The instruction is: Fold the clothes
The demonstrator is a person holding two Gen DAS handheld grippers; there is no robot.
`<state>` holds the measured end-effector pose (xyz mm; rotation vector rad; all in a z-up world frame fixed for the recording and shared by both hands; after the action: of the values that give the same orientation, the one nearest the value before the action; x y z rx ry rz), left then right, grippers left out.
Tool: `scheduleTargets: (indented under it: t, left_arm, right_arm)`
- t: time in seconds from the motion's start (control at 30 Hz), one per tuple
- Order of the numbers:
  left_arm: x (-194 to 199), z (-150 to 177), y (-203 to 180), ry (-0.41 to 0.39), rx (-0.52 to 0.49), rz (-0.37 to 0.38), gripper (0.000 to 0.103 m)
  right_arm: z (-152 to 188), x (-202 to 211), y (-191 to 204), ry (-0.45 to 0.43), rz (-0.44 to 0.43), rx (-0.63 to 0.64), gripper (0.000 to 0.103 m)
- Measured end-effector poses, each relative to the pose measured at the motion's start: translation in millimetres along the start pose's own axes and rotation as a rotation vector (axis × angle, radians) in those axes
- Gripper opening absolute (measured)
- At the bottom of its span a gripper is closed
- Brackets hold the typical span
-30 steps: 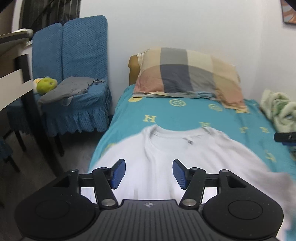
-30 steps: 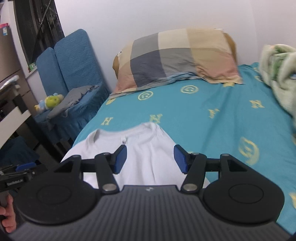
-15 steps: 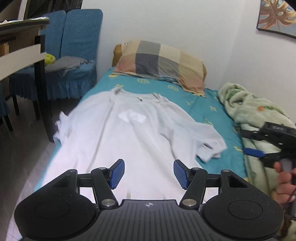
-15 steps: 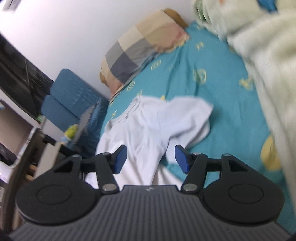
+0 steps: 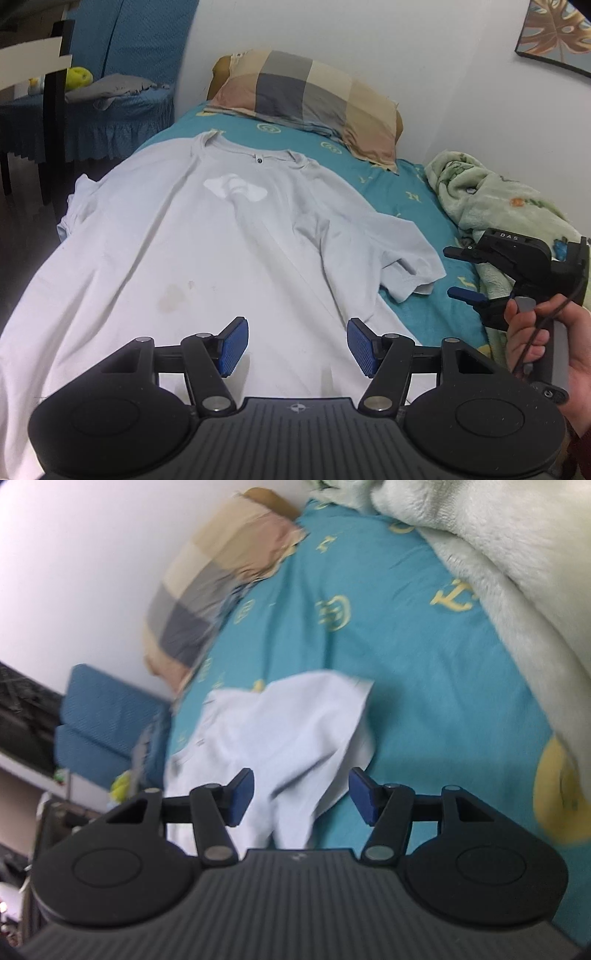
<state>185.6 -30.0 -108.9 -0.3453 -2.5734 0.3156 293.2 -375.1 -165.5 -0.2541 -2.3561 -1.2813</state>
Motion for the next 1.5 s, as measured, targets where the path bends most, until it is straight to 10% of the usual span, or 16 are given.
scheduleTargets:
  t: [0.2,0.3,0.4,0.6,0.93,1.3,1.5]
  left_arm:
    - [-28.6,3.8,15.7,0.022,0.061,0.008,0.062]
    - [-34.8,5.0,20.2,0.028,0.09,0.013,0.062]
    - [-35.7,5.2,23.8,0.021,0.11,0.016,0.062]
    - [-31.5,-1.5,26.7,-0.007,0.146,0.034,0.061]
    - [-33.1,-2.5,27.3,-0.004,0.144,0.043,0.061]
    - [-31.9,2.1,27.8,0.014,0.135,0.048,0.061]
    - [-34.3,3.6,30.5,0.027,0.151,0.034,0.061]
  right_arm:
    - [-13.6,-50.2,-11.7,-0.005,0.001,-0.005,0.056]
    - [-23.2,-65.6,-2.6,-0.027,0.043,0.06,0.011]
    - [-48.4,-71.3,22.6,-0.089,0.063,0.129,0.004]
    - [-120.7,-50.0,128.5,-0.28,-0.047,0.366,0.003]
    - [-123.8,-57.1,126.9,-0.33,0.02,0.596,0.005]
    - [-87.5,-51.8,18.4,-0.167,0.215,0.442,0.011]
    - [-58.8,-20.1,27.5,-0.15,0.072,0.282,0.049]
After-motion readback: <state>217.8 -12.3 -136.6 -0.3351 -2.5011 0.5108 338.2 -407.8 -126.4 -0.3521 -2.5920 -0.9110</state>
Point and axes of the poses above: each gripper's, at about its wrist camera, not at the fingertips, and x roughly against the way its jaws point, y to its left, z to its underside, the point moved 6 cm from there along -x, roughly the way its jaws point, and after that the axes turned 13 degrees about -y, right-handed, at the moved point
